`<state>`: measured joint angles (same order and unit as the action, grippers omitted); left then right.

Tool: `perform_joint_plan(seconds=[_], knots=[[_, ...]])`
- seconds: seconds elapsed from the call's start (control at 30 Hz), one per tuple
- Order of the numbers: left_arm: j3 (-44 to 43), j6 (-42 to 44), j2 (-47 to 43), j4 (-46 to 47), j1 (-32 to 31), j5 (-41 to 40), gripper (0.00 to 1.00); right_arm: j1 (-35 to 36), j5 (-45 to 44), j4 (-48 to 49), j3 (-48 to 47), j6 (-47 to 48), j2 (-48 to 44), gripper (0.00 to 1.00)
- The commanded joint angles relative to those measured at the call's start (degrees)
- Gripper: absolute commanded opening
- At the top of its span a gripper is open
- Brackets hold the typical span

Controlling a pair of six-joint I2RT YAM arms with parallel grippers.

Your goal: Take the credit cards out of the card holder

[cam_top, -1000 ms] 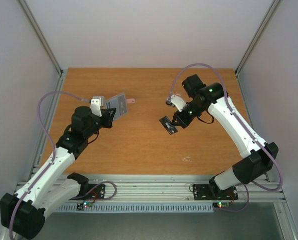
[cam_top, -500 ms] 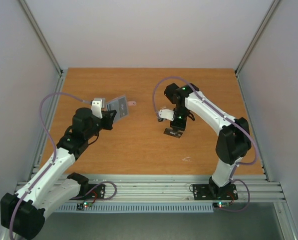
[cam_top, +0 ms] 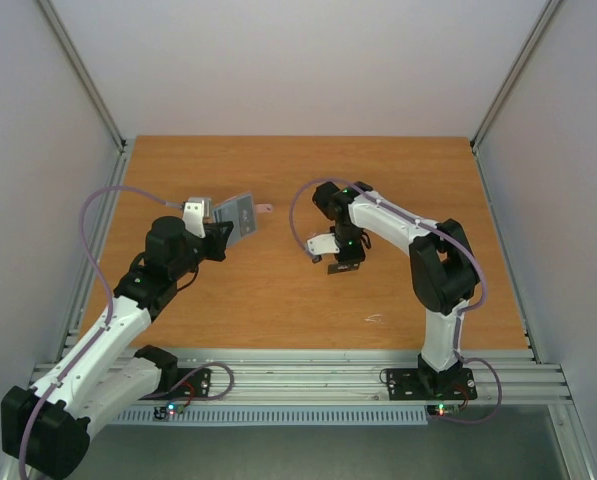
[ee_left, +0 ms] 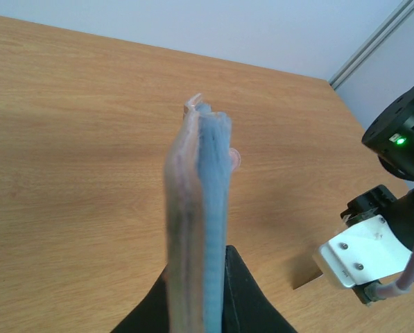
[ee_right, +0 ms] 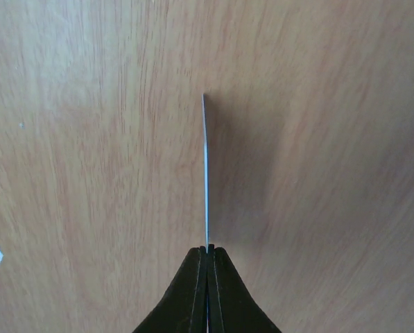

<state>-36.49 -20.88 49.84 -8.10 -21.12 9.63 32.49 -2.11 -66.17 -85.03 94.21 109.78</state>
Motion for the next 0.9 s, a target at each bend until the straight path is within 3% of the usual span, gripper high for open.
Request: perform_joint_plan(seconds=[0.0,0.87], knots=[[0.67,1.11,-1.27,3.75,0.19,-0.48,0.00,0.63,-3.57,2.41,0.87,3.00,2.01,0.01],[0.91,0.91,-1.90,3.59,0.21,-0.74,0.00,-1.17,-10.21,6.47,-0.93,-5.60,5.86,0.01]])
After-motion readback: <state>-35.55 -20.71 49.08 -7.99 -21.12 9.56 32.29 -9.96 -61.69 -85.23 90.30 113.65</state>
